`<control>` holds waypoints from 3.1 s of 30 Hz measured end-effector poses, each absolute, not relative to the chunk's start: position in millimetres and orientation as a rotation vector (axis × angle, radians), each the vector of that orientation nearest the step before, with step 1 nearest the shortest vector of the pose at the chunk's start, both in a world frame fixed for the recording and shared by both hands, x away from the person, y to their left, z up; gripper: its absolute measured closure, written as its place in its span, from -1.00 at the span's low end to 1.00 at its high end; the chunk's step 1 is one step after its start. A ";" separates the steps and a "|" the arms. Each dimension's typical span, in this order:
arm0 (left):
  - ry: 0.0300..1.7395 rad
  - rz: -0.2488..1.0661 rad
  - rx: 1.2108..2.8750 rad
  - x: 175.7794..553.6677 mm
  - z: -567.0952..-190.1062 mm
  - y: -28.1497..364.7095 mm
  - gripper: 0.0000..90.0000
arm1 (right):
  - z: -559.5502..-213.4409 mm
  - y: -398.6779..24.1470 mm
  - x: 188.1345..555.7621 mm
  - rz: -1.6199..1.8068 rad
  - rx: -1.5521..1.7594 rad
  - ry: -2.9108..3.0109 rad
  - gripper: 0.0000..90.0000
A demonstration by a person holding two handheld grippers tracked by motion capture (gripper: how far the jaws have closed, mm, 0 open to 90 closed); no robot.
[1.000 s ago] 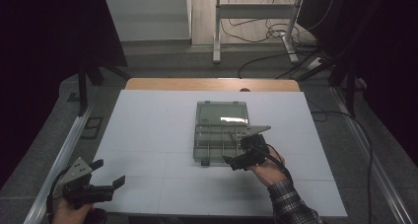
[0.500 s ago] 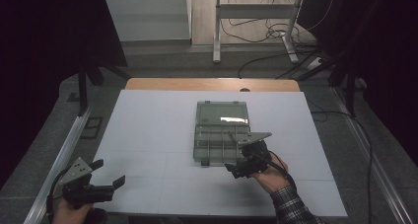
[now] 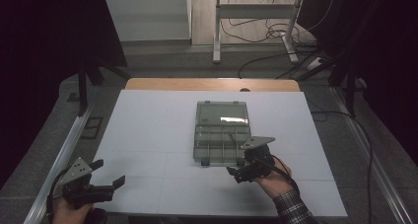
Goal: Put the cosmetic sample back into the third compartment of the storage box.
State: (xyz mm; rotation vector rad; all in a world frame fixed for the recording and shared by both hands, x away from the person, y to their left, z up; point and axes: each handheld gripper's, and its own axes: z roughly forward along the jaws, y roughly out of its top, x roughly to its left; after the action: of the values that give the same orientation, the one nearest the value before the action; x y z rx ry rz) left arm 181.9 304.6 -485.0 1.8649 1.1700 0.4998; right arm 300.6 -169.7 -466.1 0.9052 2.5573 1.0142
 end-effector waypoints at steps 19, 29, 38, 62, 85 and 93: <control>1.170 0.494 1.860 182.0 -485.1 305.4 -0.96 | -460.5 -188.6 284.2 1.061 0.941 2.501 -0.99; 1.170 0.492 1.857 181.9 -485.1 305.4 -0.96 | -460.7 -198.0 279.2 1.062 0.959 2.479 -0.99; 1.170 0.491 1.857 181.9 -485.1 305.4 -0.96 | -461.2 -207.0 275.5 1.069 0.981 2.460 -0.99; 1.170 0.492 1.858 181.9 -485.3 305.5 -0.96 | -459.8 -226.0 263.6 1.087 1.023 2.420 -1.00; 1.174 0.492 1.854 181.9 -485.3 305.9 -0.96 | -457.5 -250.3 256.1 1.093 1.088 2.349 -1.00; 1.174 0.492 1.854 181.9 -485.3 305.9 -0.96 | -457.4 -259.8 252.4 1.090 1.108 2.325 -1.00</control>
State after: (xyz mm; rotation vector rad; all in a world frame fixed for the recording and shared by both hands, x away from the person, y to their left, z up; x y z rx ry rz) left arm 181.9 305.9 -485.3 1.8537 1.1744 0.4924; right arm 252.4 -259.8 -457.4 1.1079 2.3254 1.0900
